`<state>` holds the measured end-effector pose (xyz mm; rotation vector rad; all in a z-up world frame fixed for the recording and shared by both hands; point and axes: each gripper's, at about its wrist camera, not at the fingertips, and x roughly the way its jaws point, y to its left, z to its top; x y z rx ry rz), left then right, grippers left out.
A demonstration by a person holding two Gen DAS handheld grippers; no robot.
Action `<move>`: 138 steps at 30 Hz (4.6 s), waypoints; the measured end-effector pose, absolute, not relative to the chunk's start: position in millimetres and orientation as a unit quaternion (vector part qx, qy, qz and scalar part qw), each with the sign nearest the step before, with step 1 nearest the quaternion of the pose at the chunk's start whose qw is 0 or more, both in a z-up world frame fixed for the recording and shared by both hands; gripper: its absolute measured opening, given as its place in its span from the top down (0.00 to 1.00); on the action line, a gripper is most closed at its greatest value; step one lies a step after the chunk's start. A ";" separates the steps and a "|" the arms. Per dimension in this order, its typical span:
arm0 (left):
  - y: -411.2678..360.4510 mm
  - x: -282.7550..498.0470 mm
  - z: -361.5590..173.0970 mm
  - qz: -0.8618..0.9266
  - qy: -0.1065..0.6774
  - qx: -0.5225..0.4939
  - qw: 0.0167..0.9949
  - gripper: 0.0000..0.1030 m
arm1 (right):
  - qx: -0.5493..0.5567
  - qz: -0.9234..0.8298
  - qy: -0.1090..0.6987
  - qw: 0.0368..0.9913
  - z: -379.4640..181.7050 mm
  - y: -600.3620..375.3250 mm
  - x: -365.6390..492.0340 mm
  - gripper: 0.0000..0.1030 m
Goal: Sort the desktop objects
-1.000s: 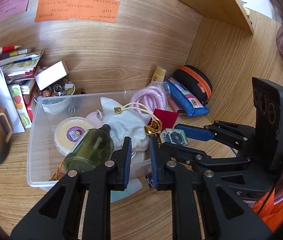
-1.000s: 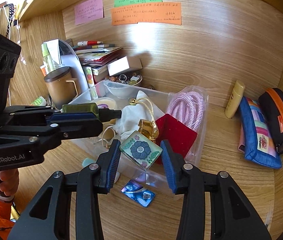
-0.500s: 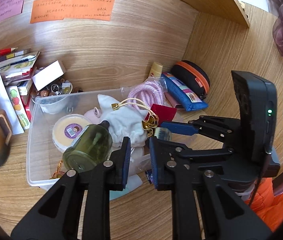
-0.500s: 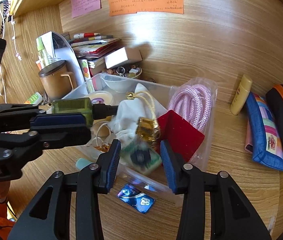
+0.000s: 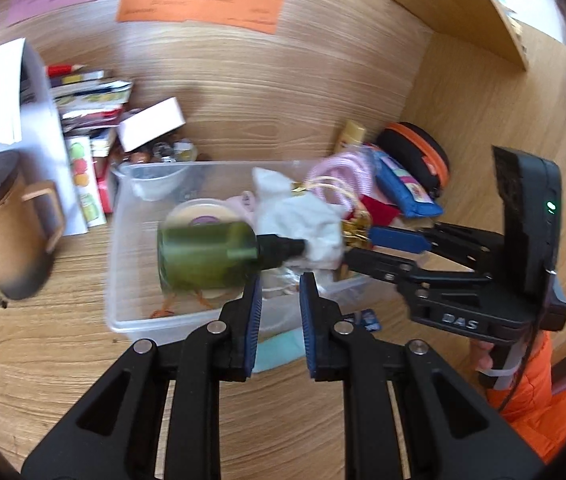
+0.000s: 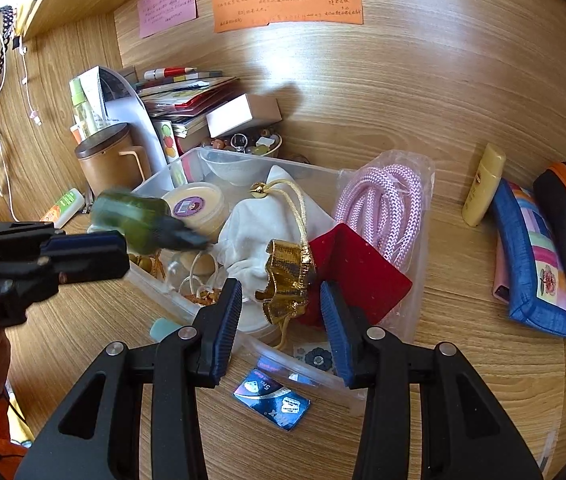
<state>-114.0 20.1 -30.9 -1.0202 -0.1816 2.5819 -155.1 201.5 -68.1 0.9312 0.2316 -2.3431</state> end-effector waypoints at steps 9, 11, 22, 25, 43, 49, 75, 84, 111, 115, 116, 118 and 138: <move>14.1 -123.2 -38.9 0.911 -0.068 -0.372 0.167 0.82 | 0.352 -0.883 0.089 0.298 -65.7 201.9 -151.8 0.64; 18.3 -116.1 -34.1 0.915 -0.057 -0.363 0.167 0.77 | 0.351 -0.883 0.088 0.299 -64.7 202.5 -150.0 0.63; 27.3 -92.6 -22.4 0.926 -0.026 -0.344 0.155 0.66 | 0.334 -0.888 0.092 0.301 -53.2 204.4 -128.4 0.63; 30.8 -84.1 -22.0 0.927 -0.023 -0.341 0.157 0.56 | 0.327 -0.891 0.093 0.299 -49.9 208.3 -119.0 0.59; 62.9 -5.5 -53.9 0.923 -0.018 -0.358 0.138 0.34 | 0.342 -0.876 0.102 0.323 -82.3 235.0 -25.9 0.52; 71.5 15.1 -69.9 0.919 -0.027 -0.371 0.133 0.32 | 0.353 -0.861 0.112 0.348 -104.0 239.2 7.0 0.52; 74.6 -26.6 -86.2 0.903 -0.039 -0.412 0.119 0.20 | 0.367 -0.866 0.108 0.321 -117.5 255.3 0.1 0.81; 70.5 -90.9 -94.4 0.887 -0.062 -0.454 0.062 0.18 | 0.350 -0.881 0.072 0.310 -93.7 263.4 -54.0 0.81; 85.8 -119.0 -112.1 0.896 -0.011 -0.444 -0.015 0.29 | 0.319 -0.883 0.071 0.337 -77.1 263.4 -99.1 0.81; 85.0 -115.1 -113.4 0.896 -0.005 -0.444 -0.006 0.29 | 0.321 -0.882 0.069 0.338 -77.2 260.3 -100.4 0.81; 84.4 -113.6 -113.7 0.896 -0.003 -0.444 -0.004 0.29 | 0.321 -0.882 0.069 0.337 -77.1 260.3 -100.1 0.81; 81.6 -111.0 -114.2 0.896 -0.004 -0.444 -0.001 0.29 | 0.321 -0.884 0.070 0.334 -76.3 260.4 -99.7 0.81; 52.5 -84.4 -46.1 0.926 -0.044 -0.369 0.070 0.29 | 0.323 -0.894 0.084 0.299 -57.2 235.0 -122.2 0.81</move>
